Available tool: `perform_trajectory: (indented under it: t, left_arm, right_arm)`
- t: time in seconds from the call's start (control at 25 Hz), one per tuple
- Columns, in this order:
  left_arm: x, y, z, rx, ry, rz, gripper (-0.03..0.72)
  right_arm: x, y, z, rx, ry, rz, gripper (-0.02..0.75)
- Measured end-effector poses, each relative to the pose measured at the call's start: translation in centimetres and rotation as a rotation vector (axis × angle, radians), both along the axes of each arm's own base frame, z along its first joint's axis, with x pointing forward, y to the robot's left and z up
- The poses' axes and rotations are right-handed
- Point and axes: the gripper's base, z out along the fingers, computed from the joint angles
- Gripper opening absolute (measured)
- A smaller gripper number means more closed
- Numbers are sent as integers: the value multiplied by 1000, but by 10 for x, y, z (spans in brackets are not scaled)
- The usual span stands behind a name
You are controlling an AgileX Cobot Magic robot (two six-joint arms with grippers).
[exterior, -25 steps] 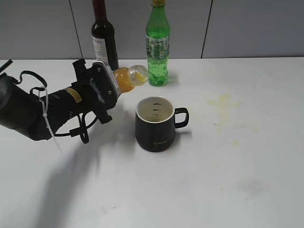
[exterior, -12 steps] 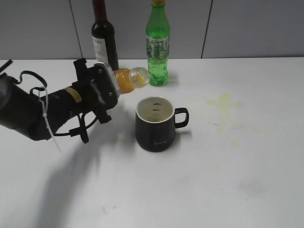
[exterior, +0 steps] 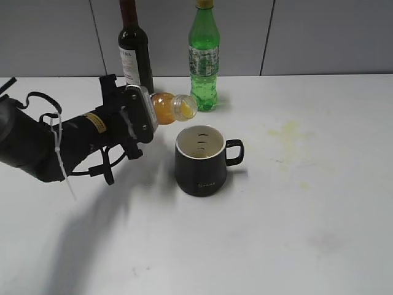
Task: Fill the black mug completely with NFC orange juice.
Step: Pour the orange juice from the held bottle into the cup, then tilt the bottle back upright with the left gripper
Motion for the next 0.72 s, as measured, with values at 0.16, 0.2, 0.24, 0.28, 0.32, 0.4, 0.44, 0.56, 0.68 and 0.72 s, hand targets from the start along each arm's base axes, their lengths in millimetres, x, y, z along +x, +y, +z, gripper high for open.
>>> perform_trajectory:
  t: [0.16,0.2,0.24,0.28,0.32,0.4,0.44,0.56,0.68,0.72]
  left_arm:
    - [1,1,2,22,-37,6,469]
    - [1,1,2,35,-44,5,469]
    - [1,1,2,46,-52,4,469]
    - [2,2,3,50,-58,9,469]
    - [2,2,3,51,-68,8,469]
    - [2,2,5,47,-92,7,469]
    - [2,1,6,44,-100,7,469]
    - [3,2,8,55,-127,8,469]
    - [3,2,8,67,-136,6,469]
    - [3,2,8,68,-138,5,469]
  right_arm:
    - [0,0,0,0,1,0,593]
    - [0,0,0,0,1,0,593]
    - [0,0,0,0,1,0,593]
    - [0,0,0,0,1,0,593]
    - [0,0,0,0,1,0,593]
    - [0,0,0,0,1,0,593]
    - [0,0,0,0,1,0,593]
    - [0,0,0,0,1,0,593]
    - [0,0,0,0,1,0,593]
    - [0,0,0,0,1,0,593]
